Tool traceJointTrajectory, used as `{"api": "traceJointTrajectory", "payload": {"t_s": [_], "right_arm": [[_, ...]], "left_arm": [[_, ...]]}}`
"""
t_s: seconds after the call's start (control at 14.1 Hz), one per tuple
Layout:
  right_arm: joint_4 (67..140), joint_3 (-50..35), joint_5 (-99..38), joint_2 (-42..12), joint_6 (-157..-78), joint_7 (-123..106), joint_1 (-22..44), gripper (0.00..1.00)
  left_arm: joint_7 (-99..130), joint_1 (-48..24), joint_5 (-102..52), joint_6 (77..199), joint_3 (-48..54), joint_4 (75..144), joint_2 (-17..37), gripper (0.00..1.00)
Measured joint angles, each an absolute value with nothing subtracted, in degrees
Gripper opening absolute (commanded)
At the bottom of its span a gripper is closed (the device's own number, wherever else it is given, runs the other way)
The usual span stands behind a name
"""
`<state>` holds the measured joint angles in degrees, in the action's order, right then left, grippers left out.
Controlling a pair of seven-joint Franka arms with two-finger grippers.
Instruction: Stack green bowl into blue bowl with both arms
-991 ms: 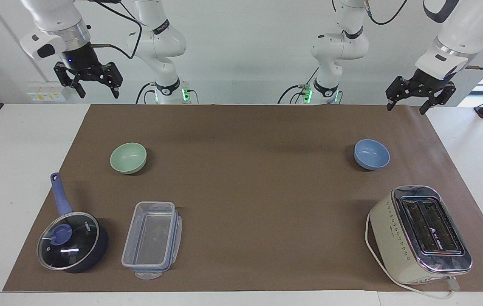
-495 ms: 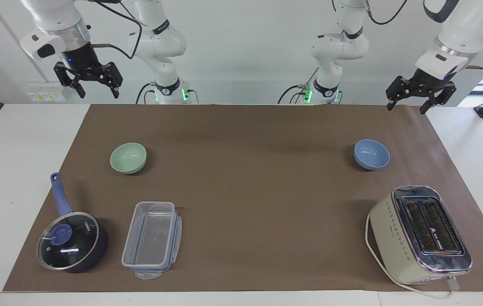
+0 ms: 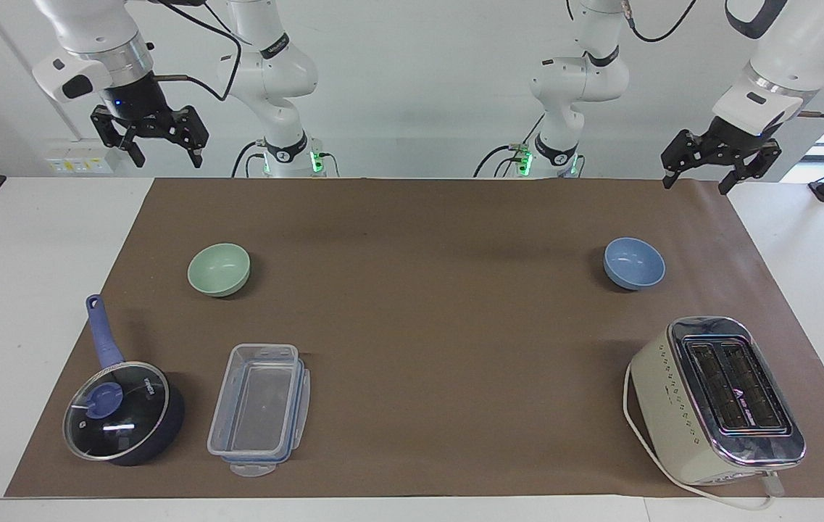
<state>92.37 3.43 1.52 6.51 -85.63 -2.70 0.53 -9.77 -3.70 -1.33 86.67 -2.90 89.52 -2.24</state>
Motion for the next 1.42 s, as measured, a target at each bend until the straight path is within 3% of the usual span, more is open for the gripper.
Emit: {"api": "traceJointTrajectory", "payload": {"t_s": [0.92, 1.42], "right_arm": [[92.4, 3.43, 1.52, 6.51, -85.63, -2.7, 0.53, 1.0], [92.4, 3.46, 1.52, 6.51, -85.63, -2.7, 0.51, 1.0]], "left_arm": [[-9.97, -2.66, -4.27, 87.94, -2.98, 90.38, -2.25, 1.0], [-22.69, 6.93, -10.58, 101.47, -3.29, 104.3, -2.14, 1.0]]}}
